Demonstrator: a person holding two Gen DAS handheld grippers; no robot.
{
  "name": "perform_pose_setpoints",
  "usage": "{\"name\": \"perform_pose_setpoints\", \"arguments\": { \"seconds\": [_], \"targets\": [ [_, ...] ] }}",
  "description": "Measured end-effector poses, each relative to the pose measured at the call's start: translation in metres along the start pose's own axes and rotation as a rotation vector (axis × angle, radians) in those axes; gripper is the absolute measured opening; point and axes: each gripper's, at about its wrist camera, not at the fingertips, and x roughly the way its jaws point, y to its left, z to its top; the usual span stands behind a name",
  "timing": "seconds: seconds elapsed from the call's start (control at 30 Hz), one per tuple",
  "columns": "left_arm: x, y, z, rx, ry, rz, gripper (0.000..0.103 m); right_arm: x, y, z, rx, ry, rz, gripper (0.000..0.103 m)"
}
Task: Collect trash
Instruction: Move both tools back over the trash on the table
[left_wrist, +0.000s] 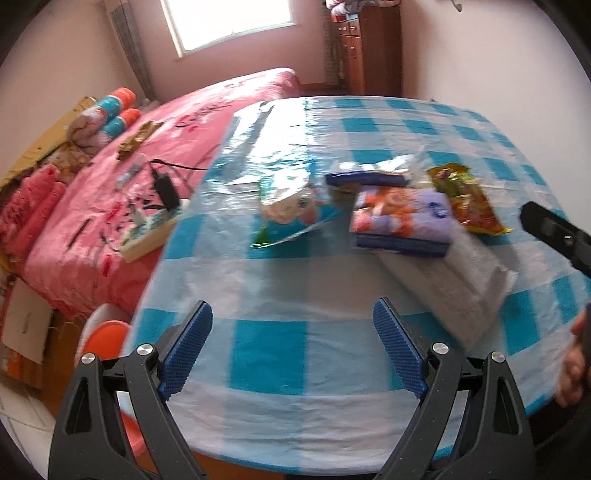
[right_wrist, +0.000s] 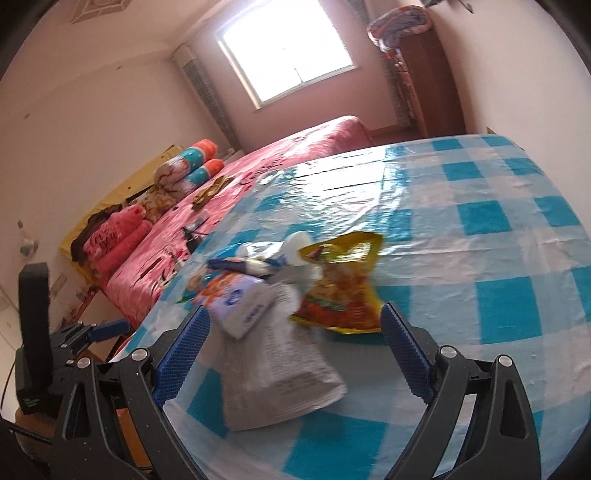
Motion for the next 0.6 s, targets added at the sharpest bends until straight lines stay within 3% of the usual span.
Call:
{"name": "perform_pose_setpoints", "arguments": {
  "seconds": [0.2, 0.6],
  "targets": [
    [0.001, -0.021, 0.012, -0.029, 0.002, -0.174, 0.089, 0.001, -0.029, 0.004, 0.056, 0.011, -0.029, 0.092],
    [0.021, -0.042, 0.04, 0.014, -0.011, -0.304, 0.089, 0.014, -0.05, 0.008, 0.099, 0.052, -0.002, 0.092]
  ]
}}
